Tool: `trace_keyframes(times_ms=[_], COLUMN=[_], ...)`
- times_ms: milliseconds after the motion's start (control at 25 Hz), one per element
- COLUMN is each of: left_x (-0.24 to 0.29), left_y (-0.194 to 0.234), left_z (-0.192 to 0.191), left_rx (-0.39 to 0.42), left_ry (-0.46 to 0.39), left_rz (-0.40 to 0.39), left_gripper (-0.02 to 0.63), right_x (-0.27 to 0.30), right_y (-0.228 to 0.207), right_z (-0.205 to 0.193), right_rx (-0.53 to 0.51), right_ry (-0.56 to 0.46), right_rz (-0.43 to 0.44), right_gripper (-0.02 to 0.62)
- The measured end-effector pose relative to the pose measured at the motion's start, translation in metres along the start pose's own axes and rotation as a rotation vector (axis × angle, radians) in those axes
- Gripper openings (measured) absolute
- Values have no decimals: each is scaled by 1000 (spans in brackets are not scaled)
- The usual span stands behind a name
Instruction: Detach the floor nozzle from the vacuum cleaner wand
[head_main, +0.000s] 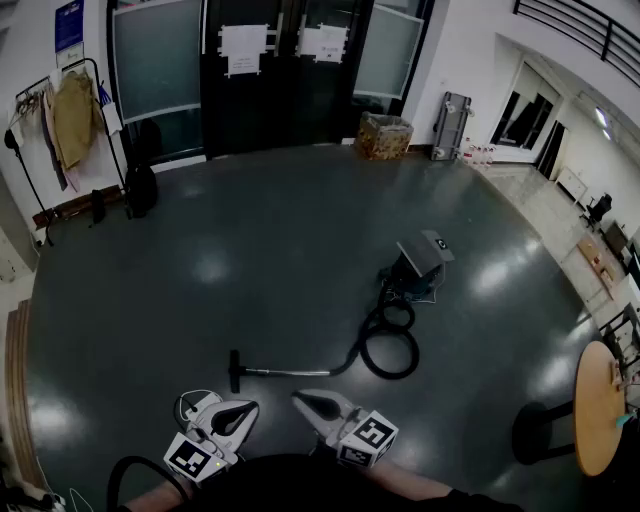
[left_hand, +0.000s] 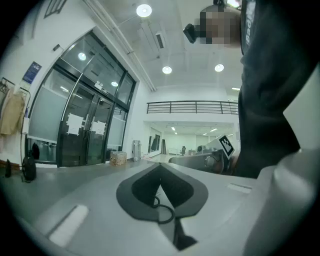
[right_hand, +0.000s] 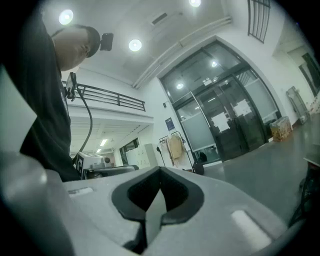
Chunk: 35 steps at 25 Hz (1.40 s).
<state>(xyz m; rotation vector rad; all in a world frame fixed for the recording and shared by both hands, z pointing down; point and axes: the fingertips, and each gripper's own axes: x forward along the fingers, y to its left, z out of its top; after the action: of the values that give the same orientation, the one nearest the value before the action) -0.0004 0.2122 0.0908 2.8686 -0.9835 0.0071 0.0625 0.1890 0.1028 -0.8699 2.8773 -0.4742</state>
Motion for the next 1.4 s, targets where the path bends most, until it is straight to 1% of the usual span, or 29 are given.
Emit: trace_keyframes(times_ms=[360, 560, 760, 960, 1080, 1240, 1320, 1400], left_x=[-1, 3, 15, 33, 43, 54, 55, 54], left_y=[-6, -6, -12, -19, -20, -29, -24, -11], left_z=[-7, -10, -12, -17, -17, -23, -26, -28], left_rx=[8, -20, 6, -6, 10, 22, 8, -14], left_ry=[9, 12, 42, 54, 77, 116, 127, 120], left_rz=[-5, 3, -2, 31, 55, 45, 42, 45], left_gripper=[2, 2, 3, 3, 2, 3, 3, 3], right_x=[-9, -10, -19, -35, -43, -54, -53, -45], right_y=[-1, -4, -13, -34, -50, -72, -79, -82], right_z=[-6, -3, -8, -8, -12, -21, -26, -27], right_rx=[6, 13, 19, 51, 70, 103, 125, 124], right_ry=[-8, -31, -35, -40, -35, -13, -4, -2], right_rz=[-15, -7, 16, 25, 34, 35, 26, 19], right_gripper=[0, 2, 2, 2, 2, 2, 2, 2])
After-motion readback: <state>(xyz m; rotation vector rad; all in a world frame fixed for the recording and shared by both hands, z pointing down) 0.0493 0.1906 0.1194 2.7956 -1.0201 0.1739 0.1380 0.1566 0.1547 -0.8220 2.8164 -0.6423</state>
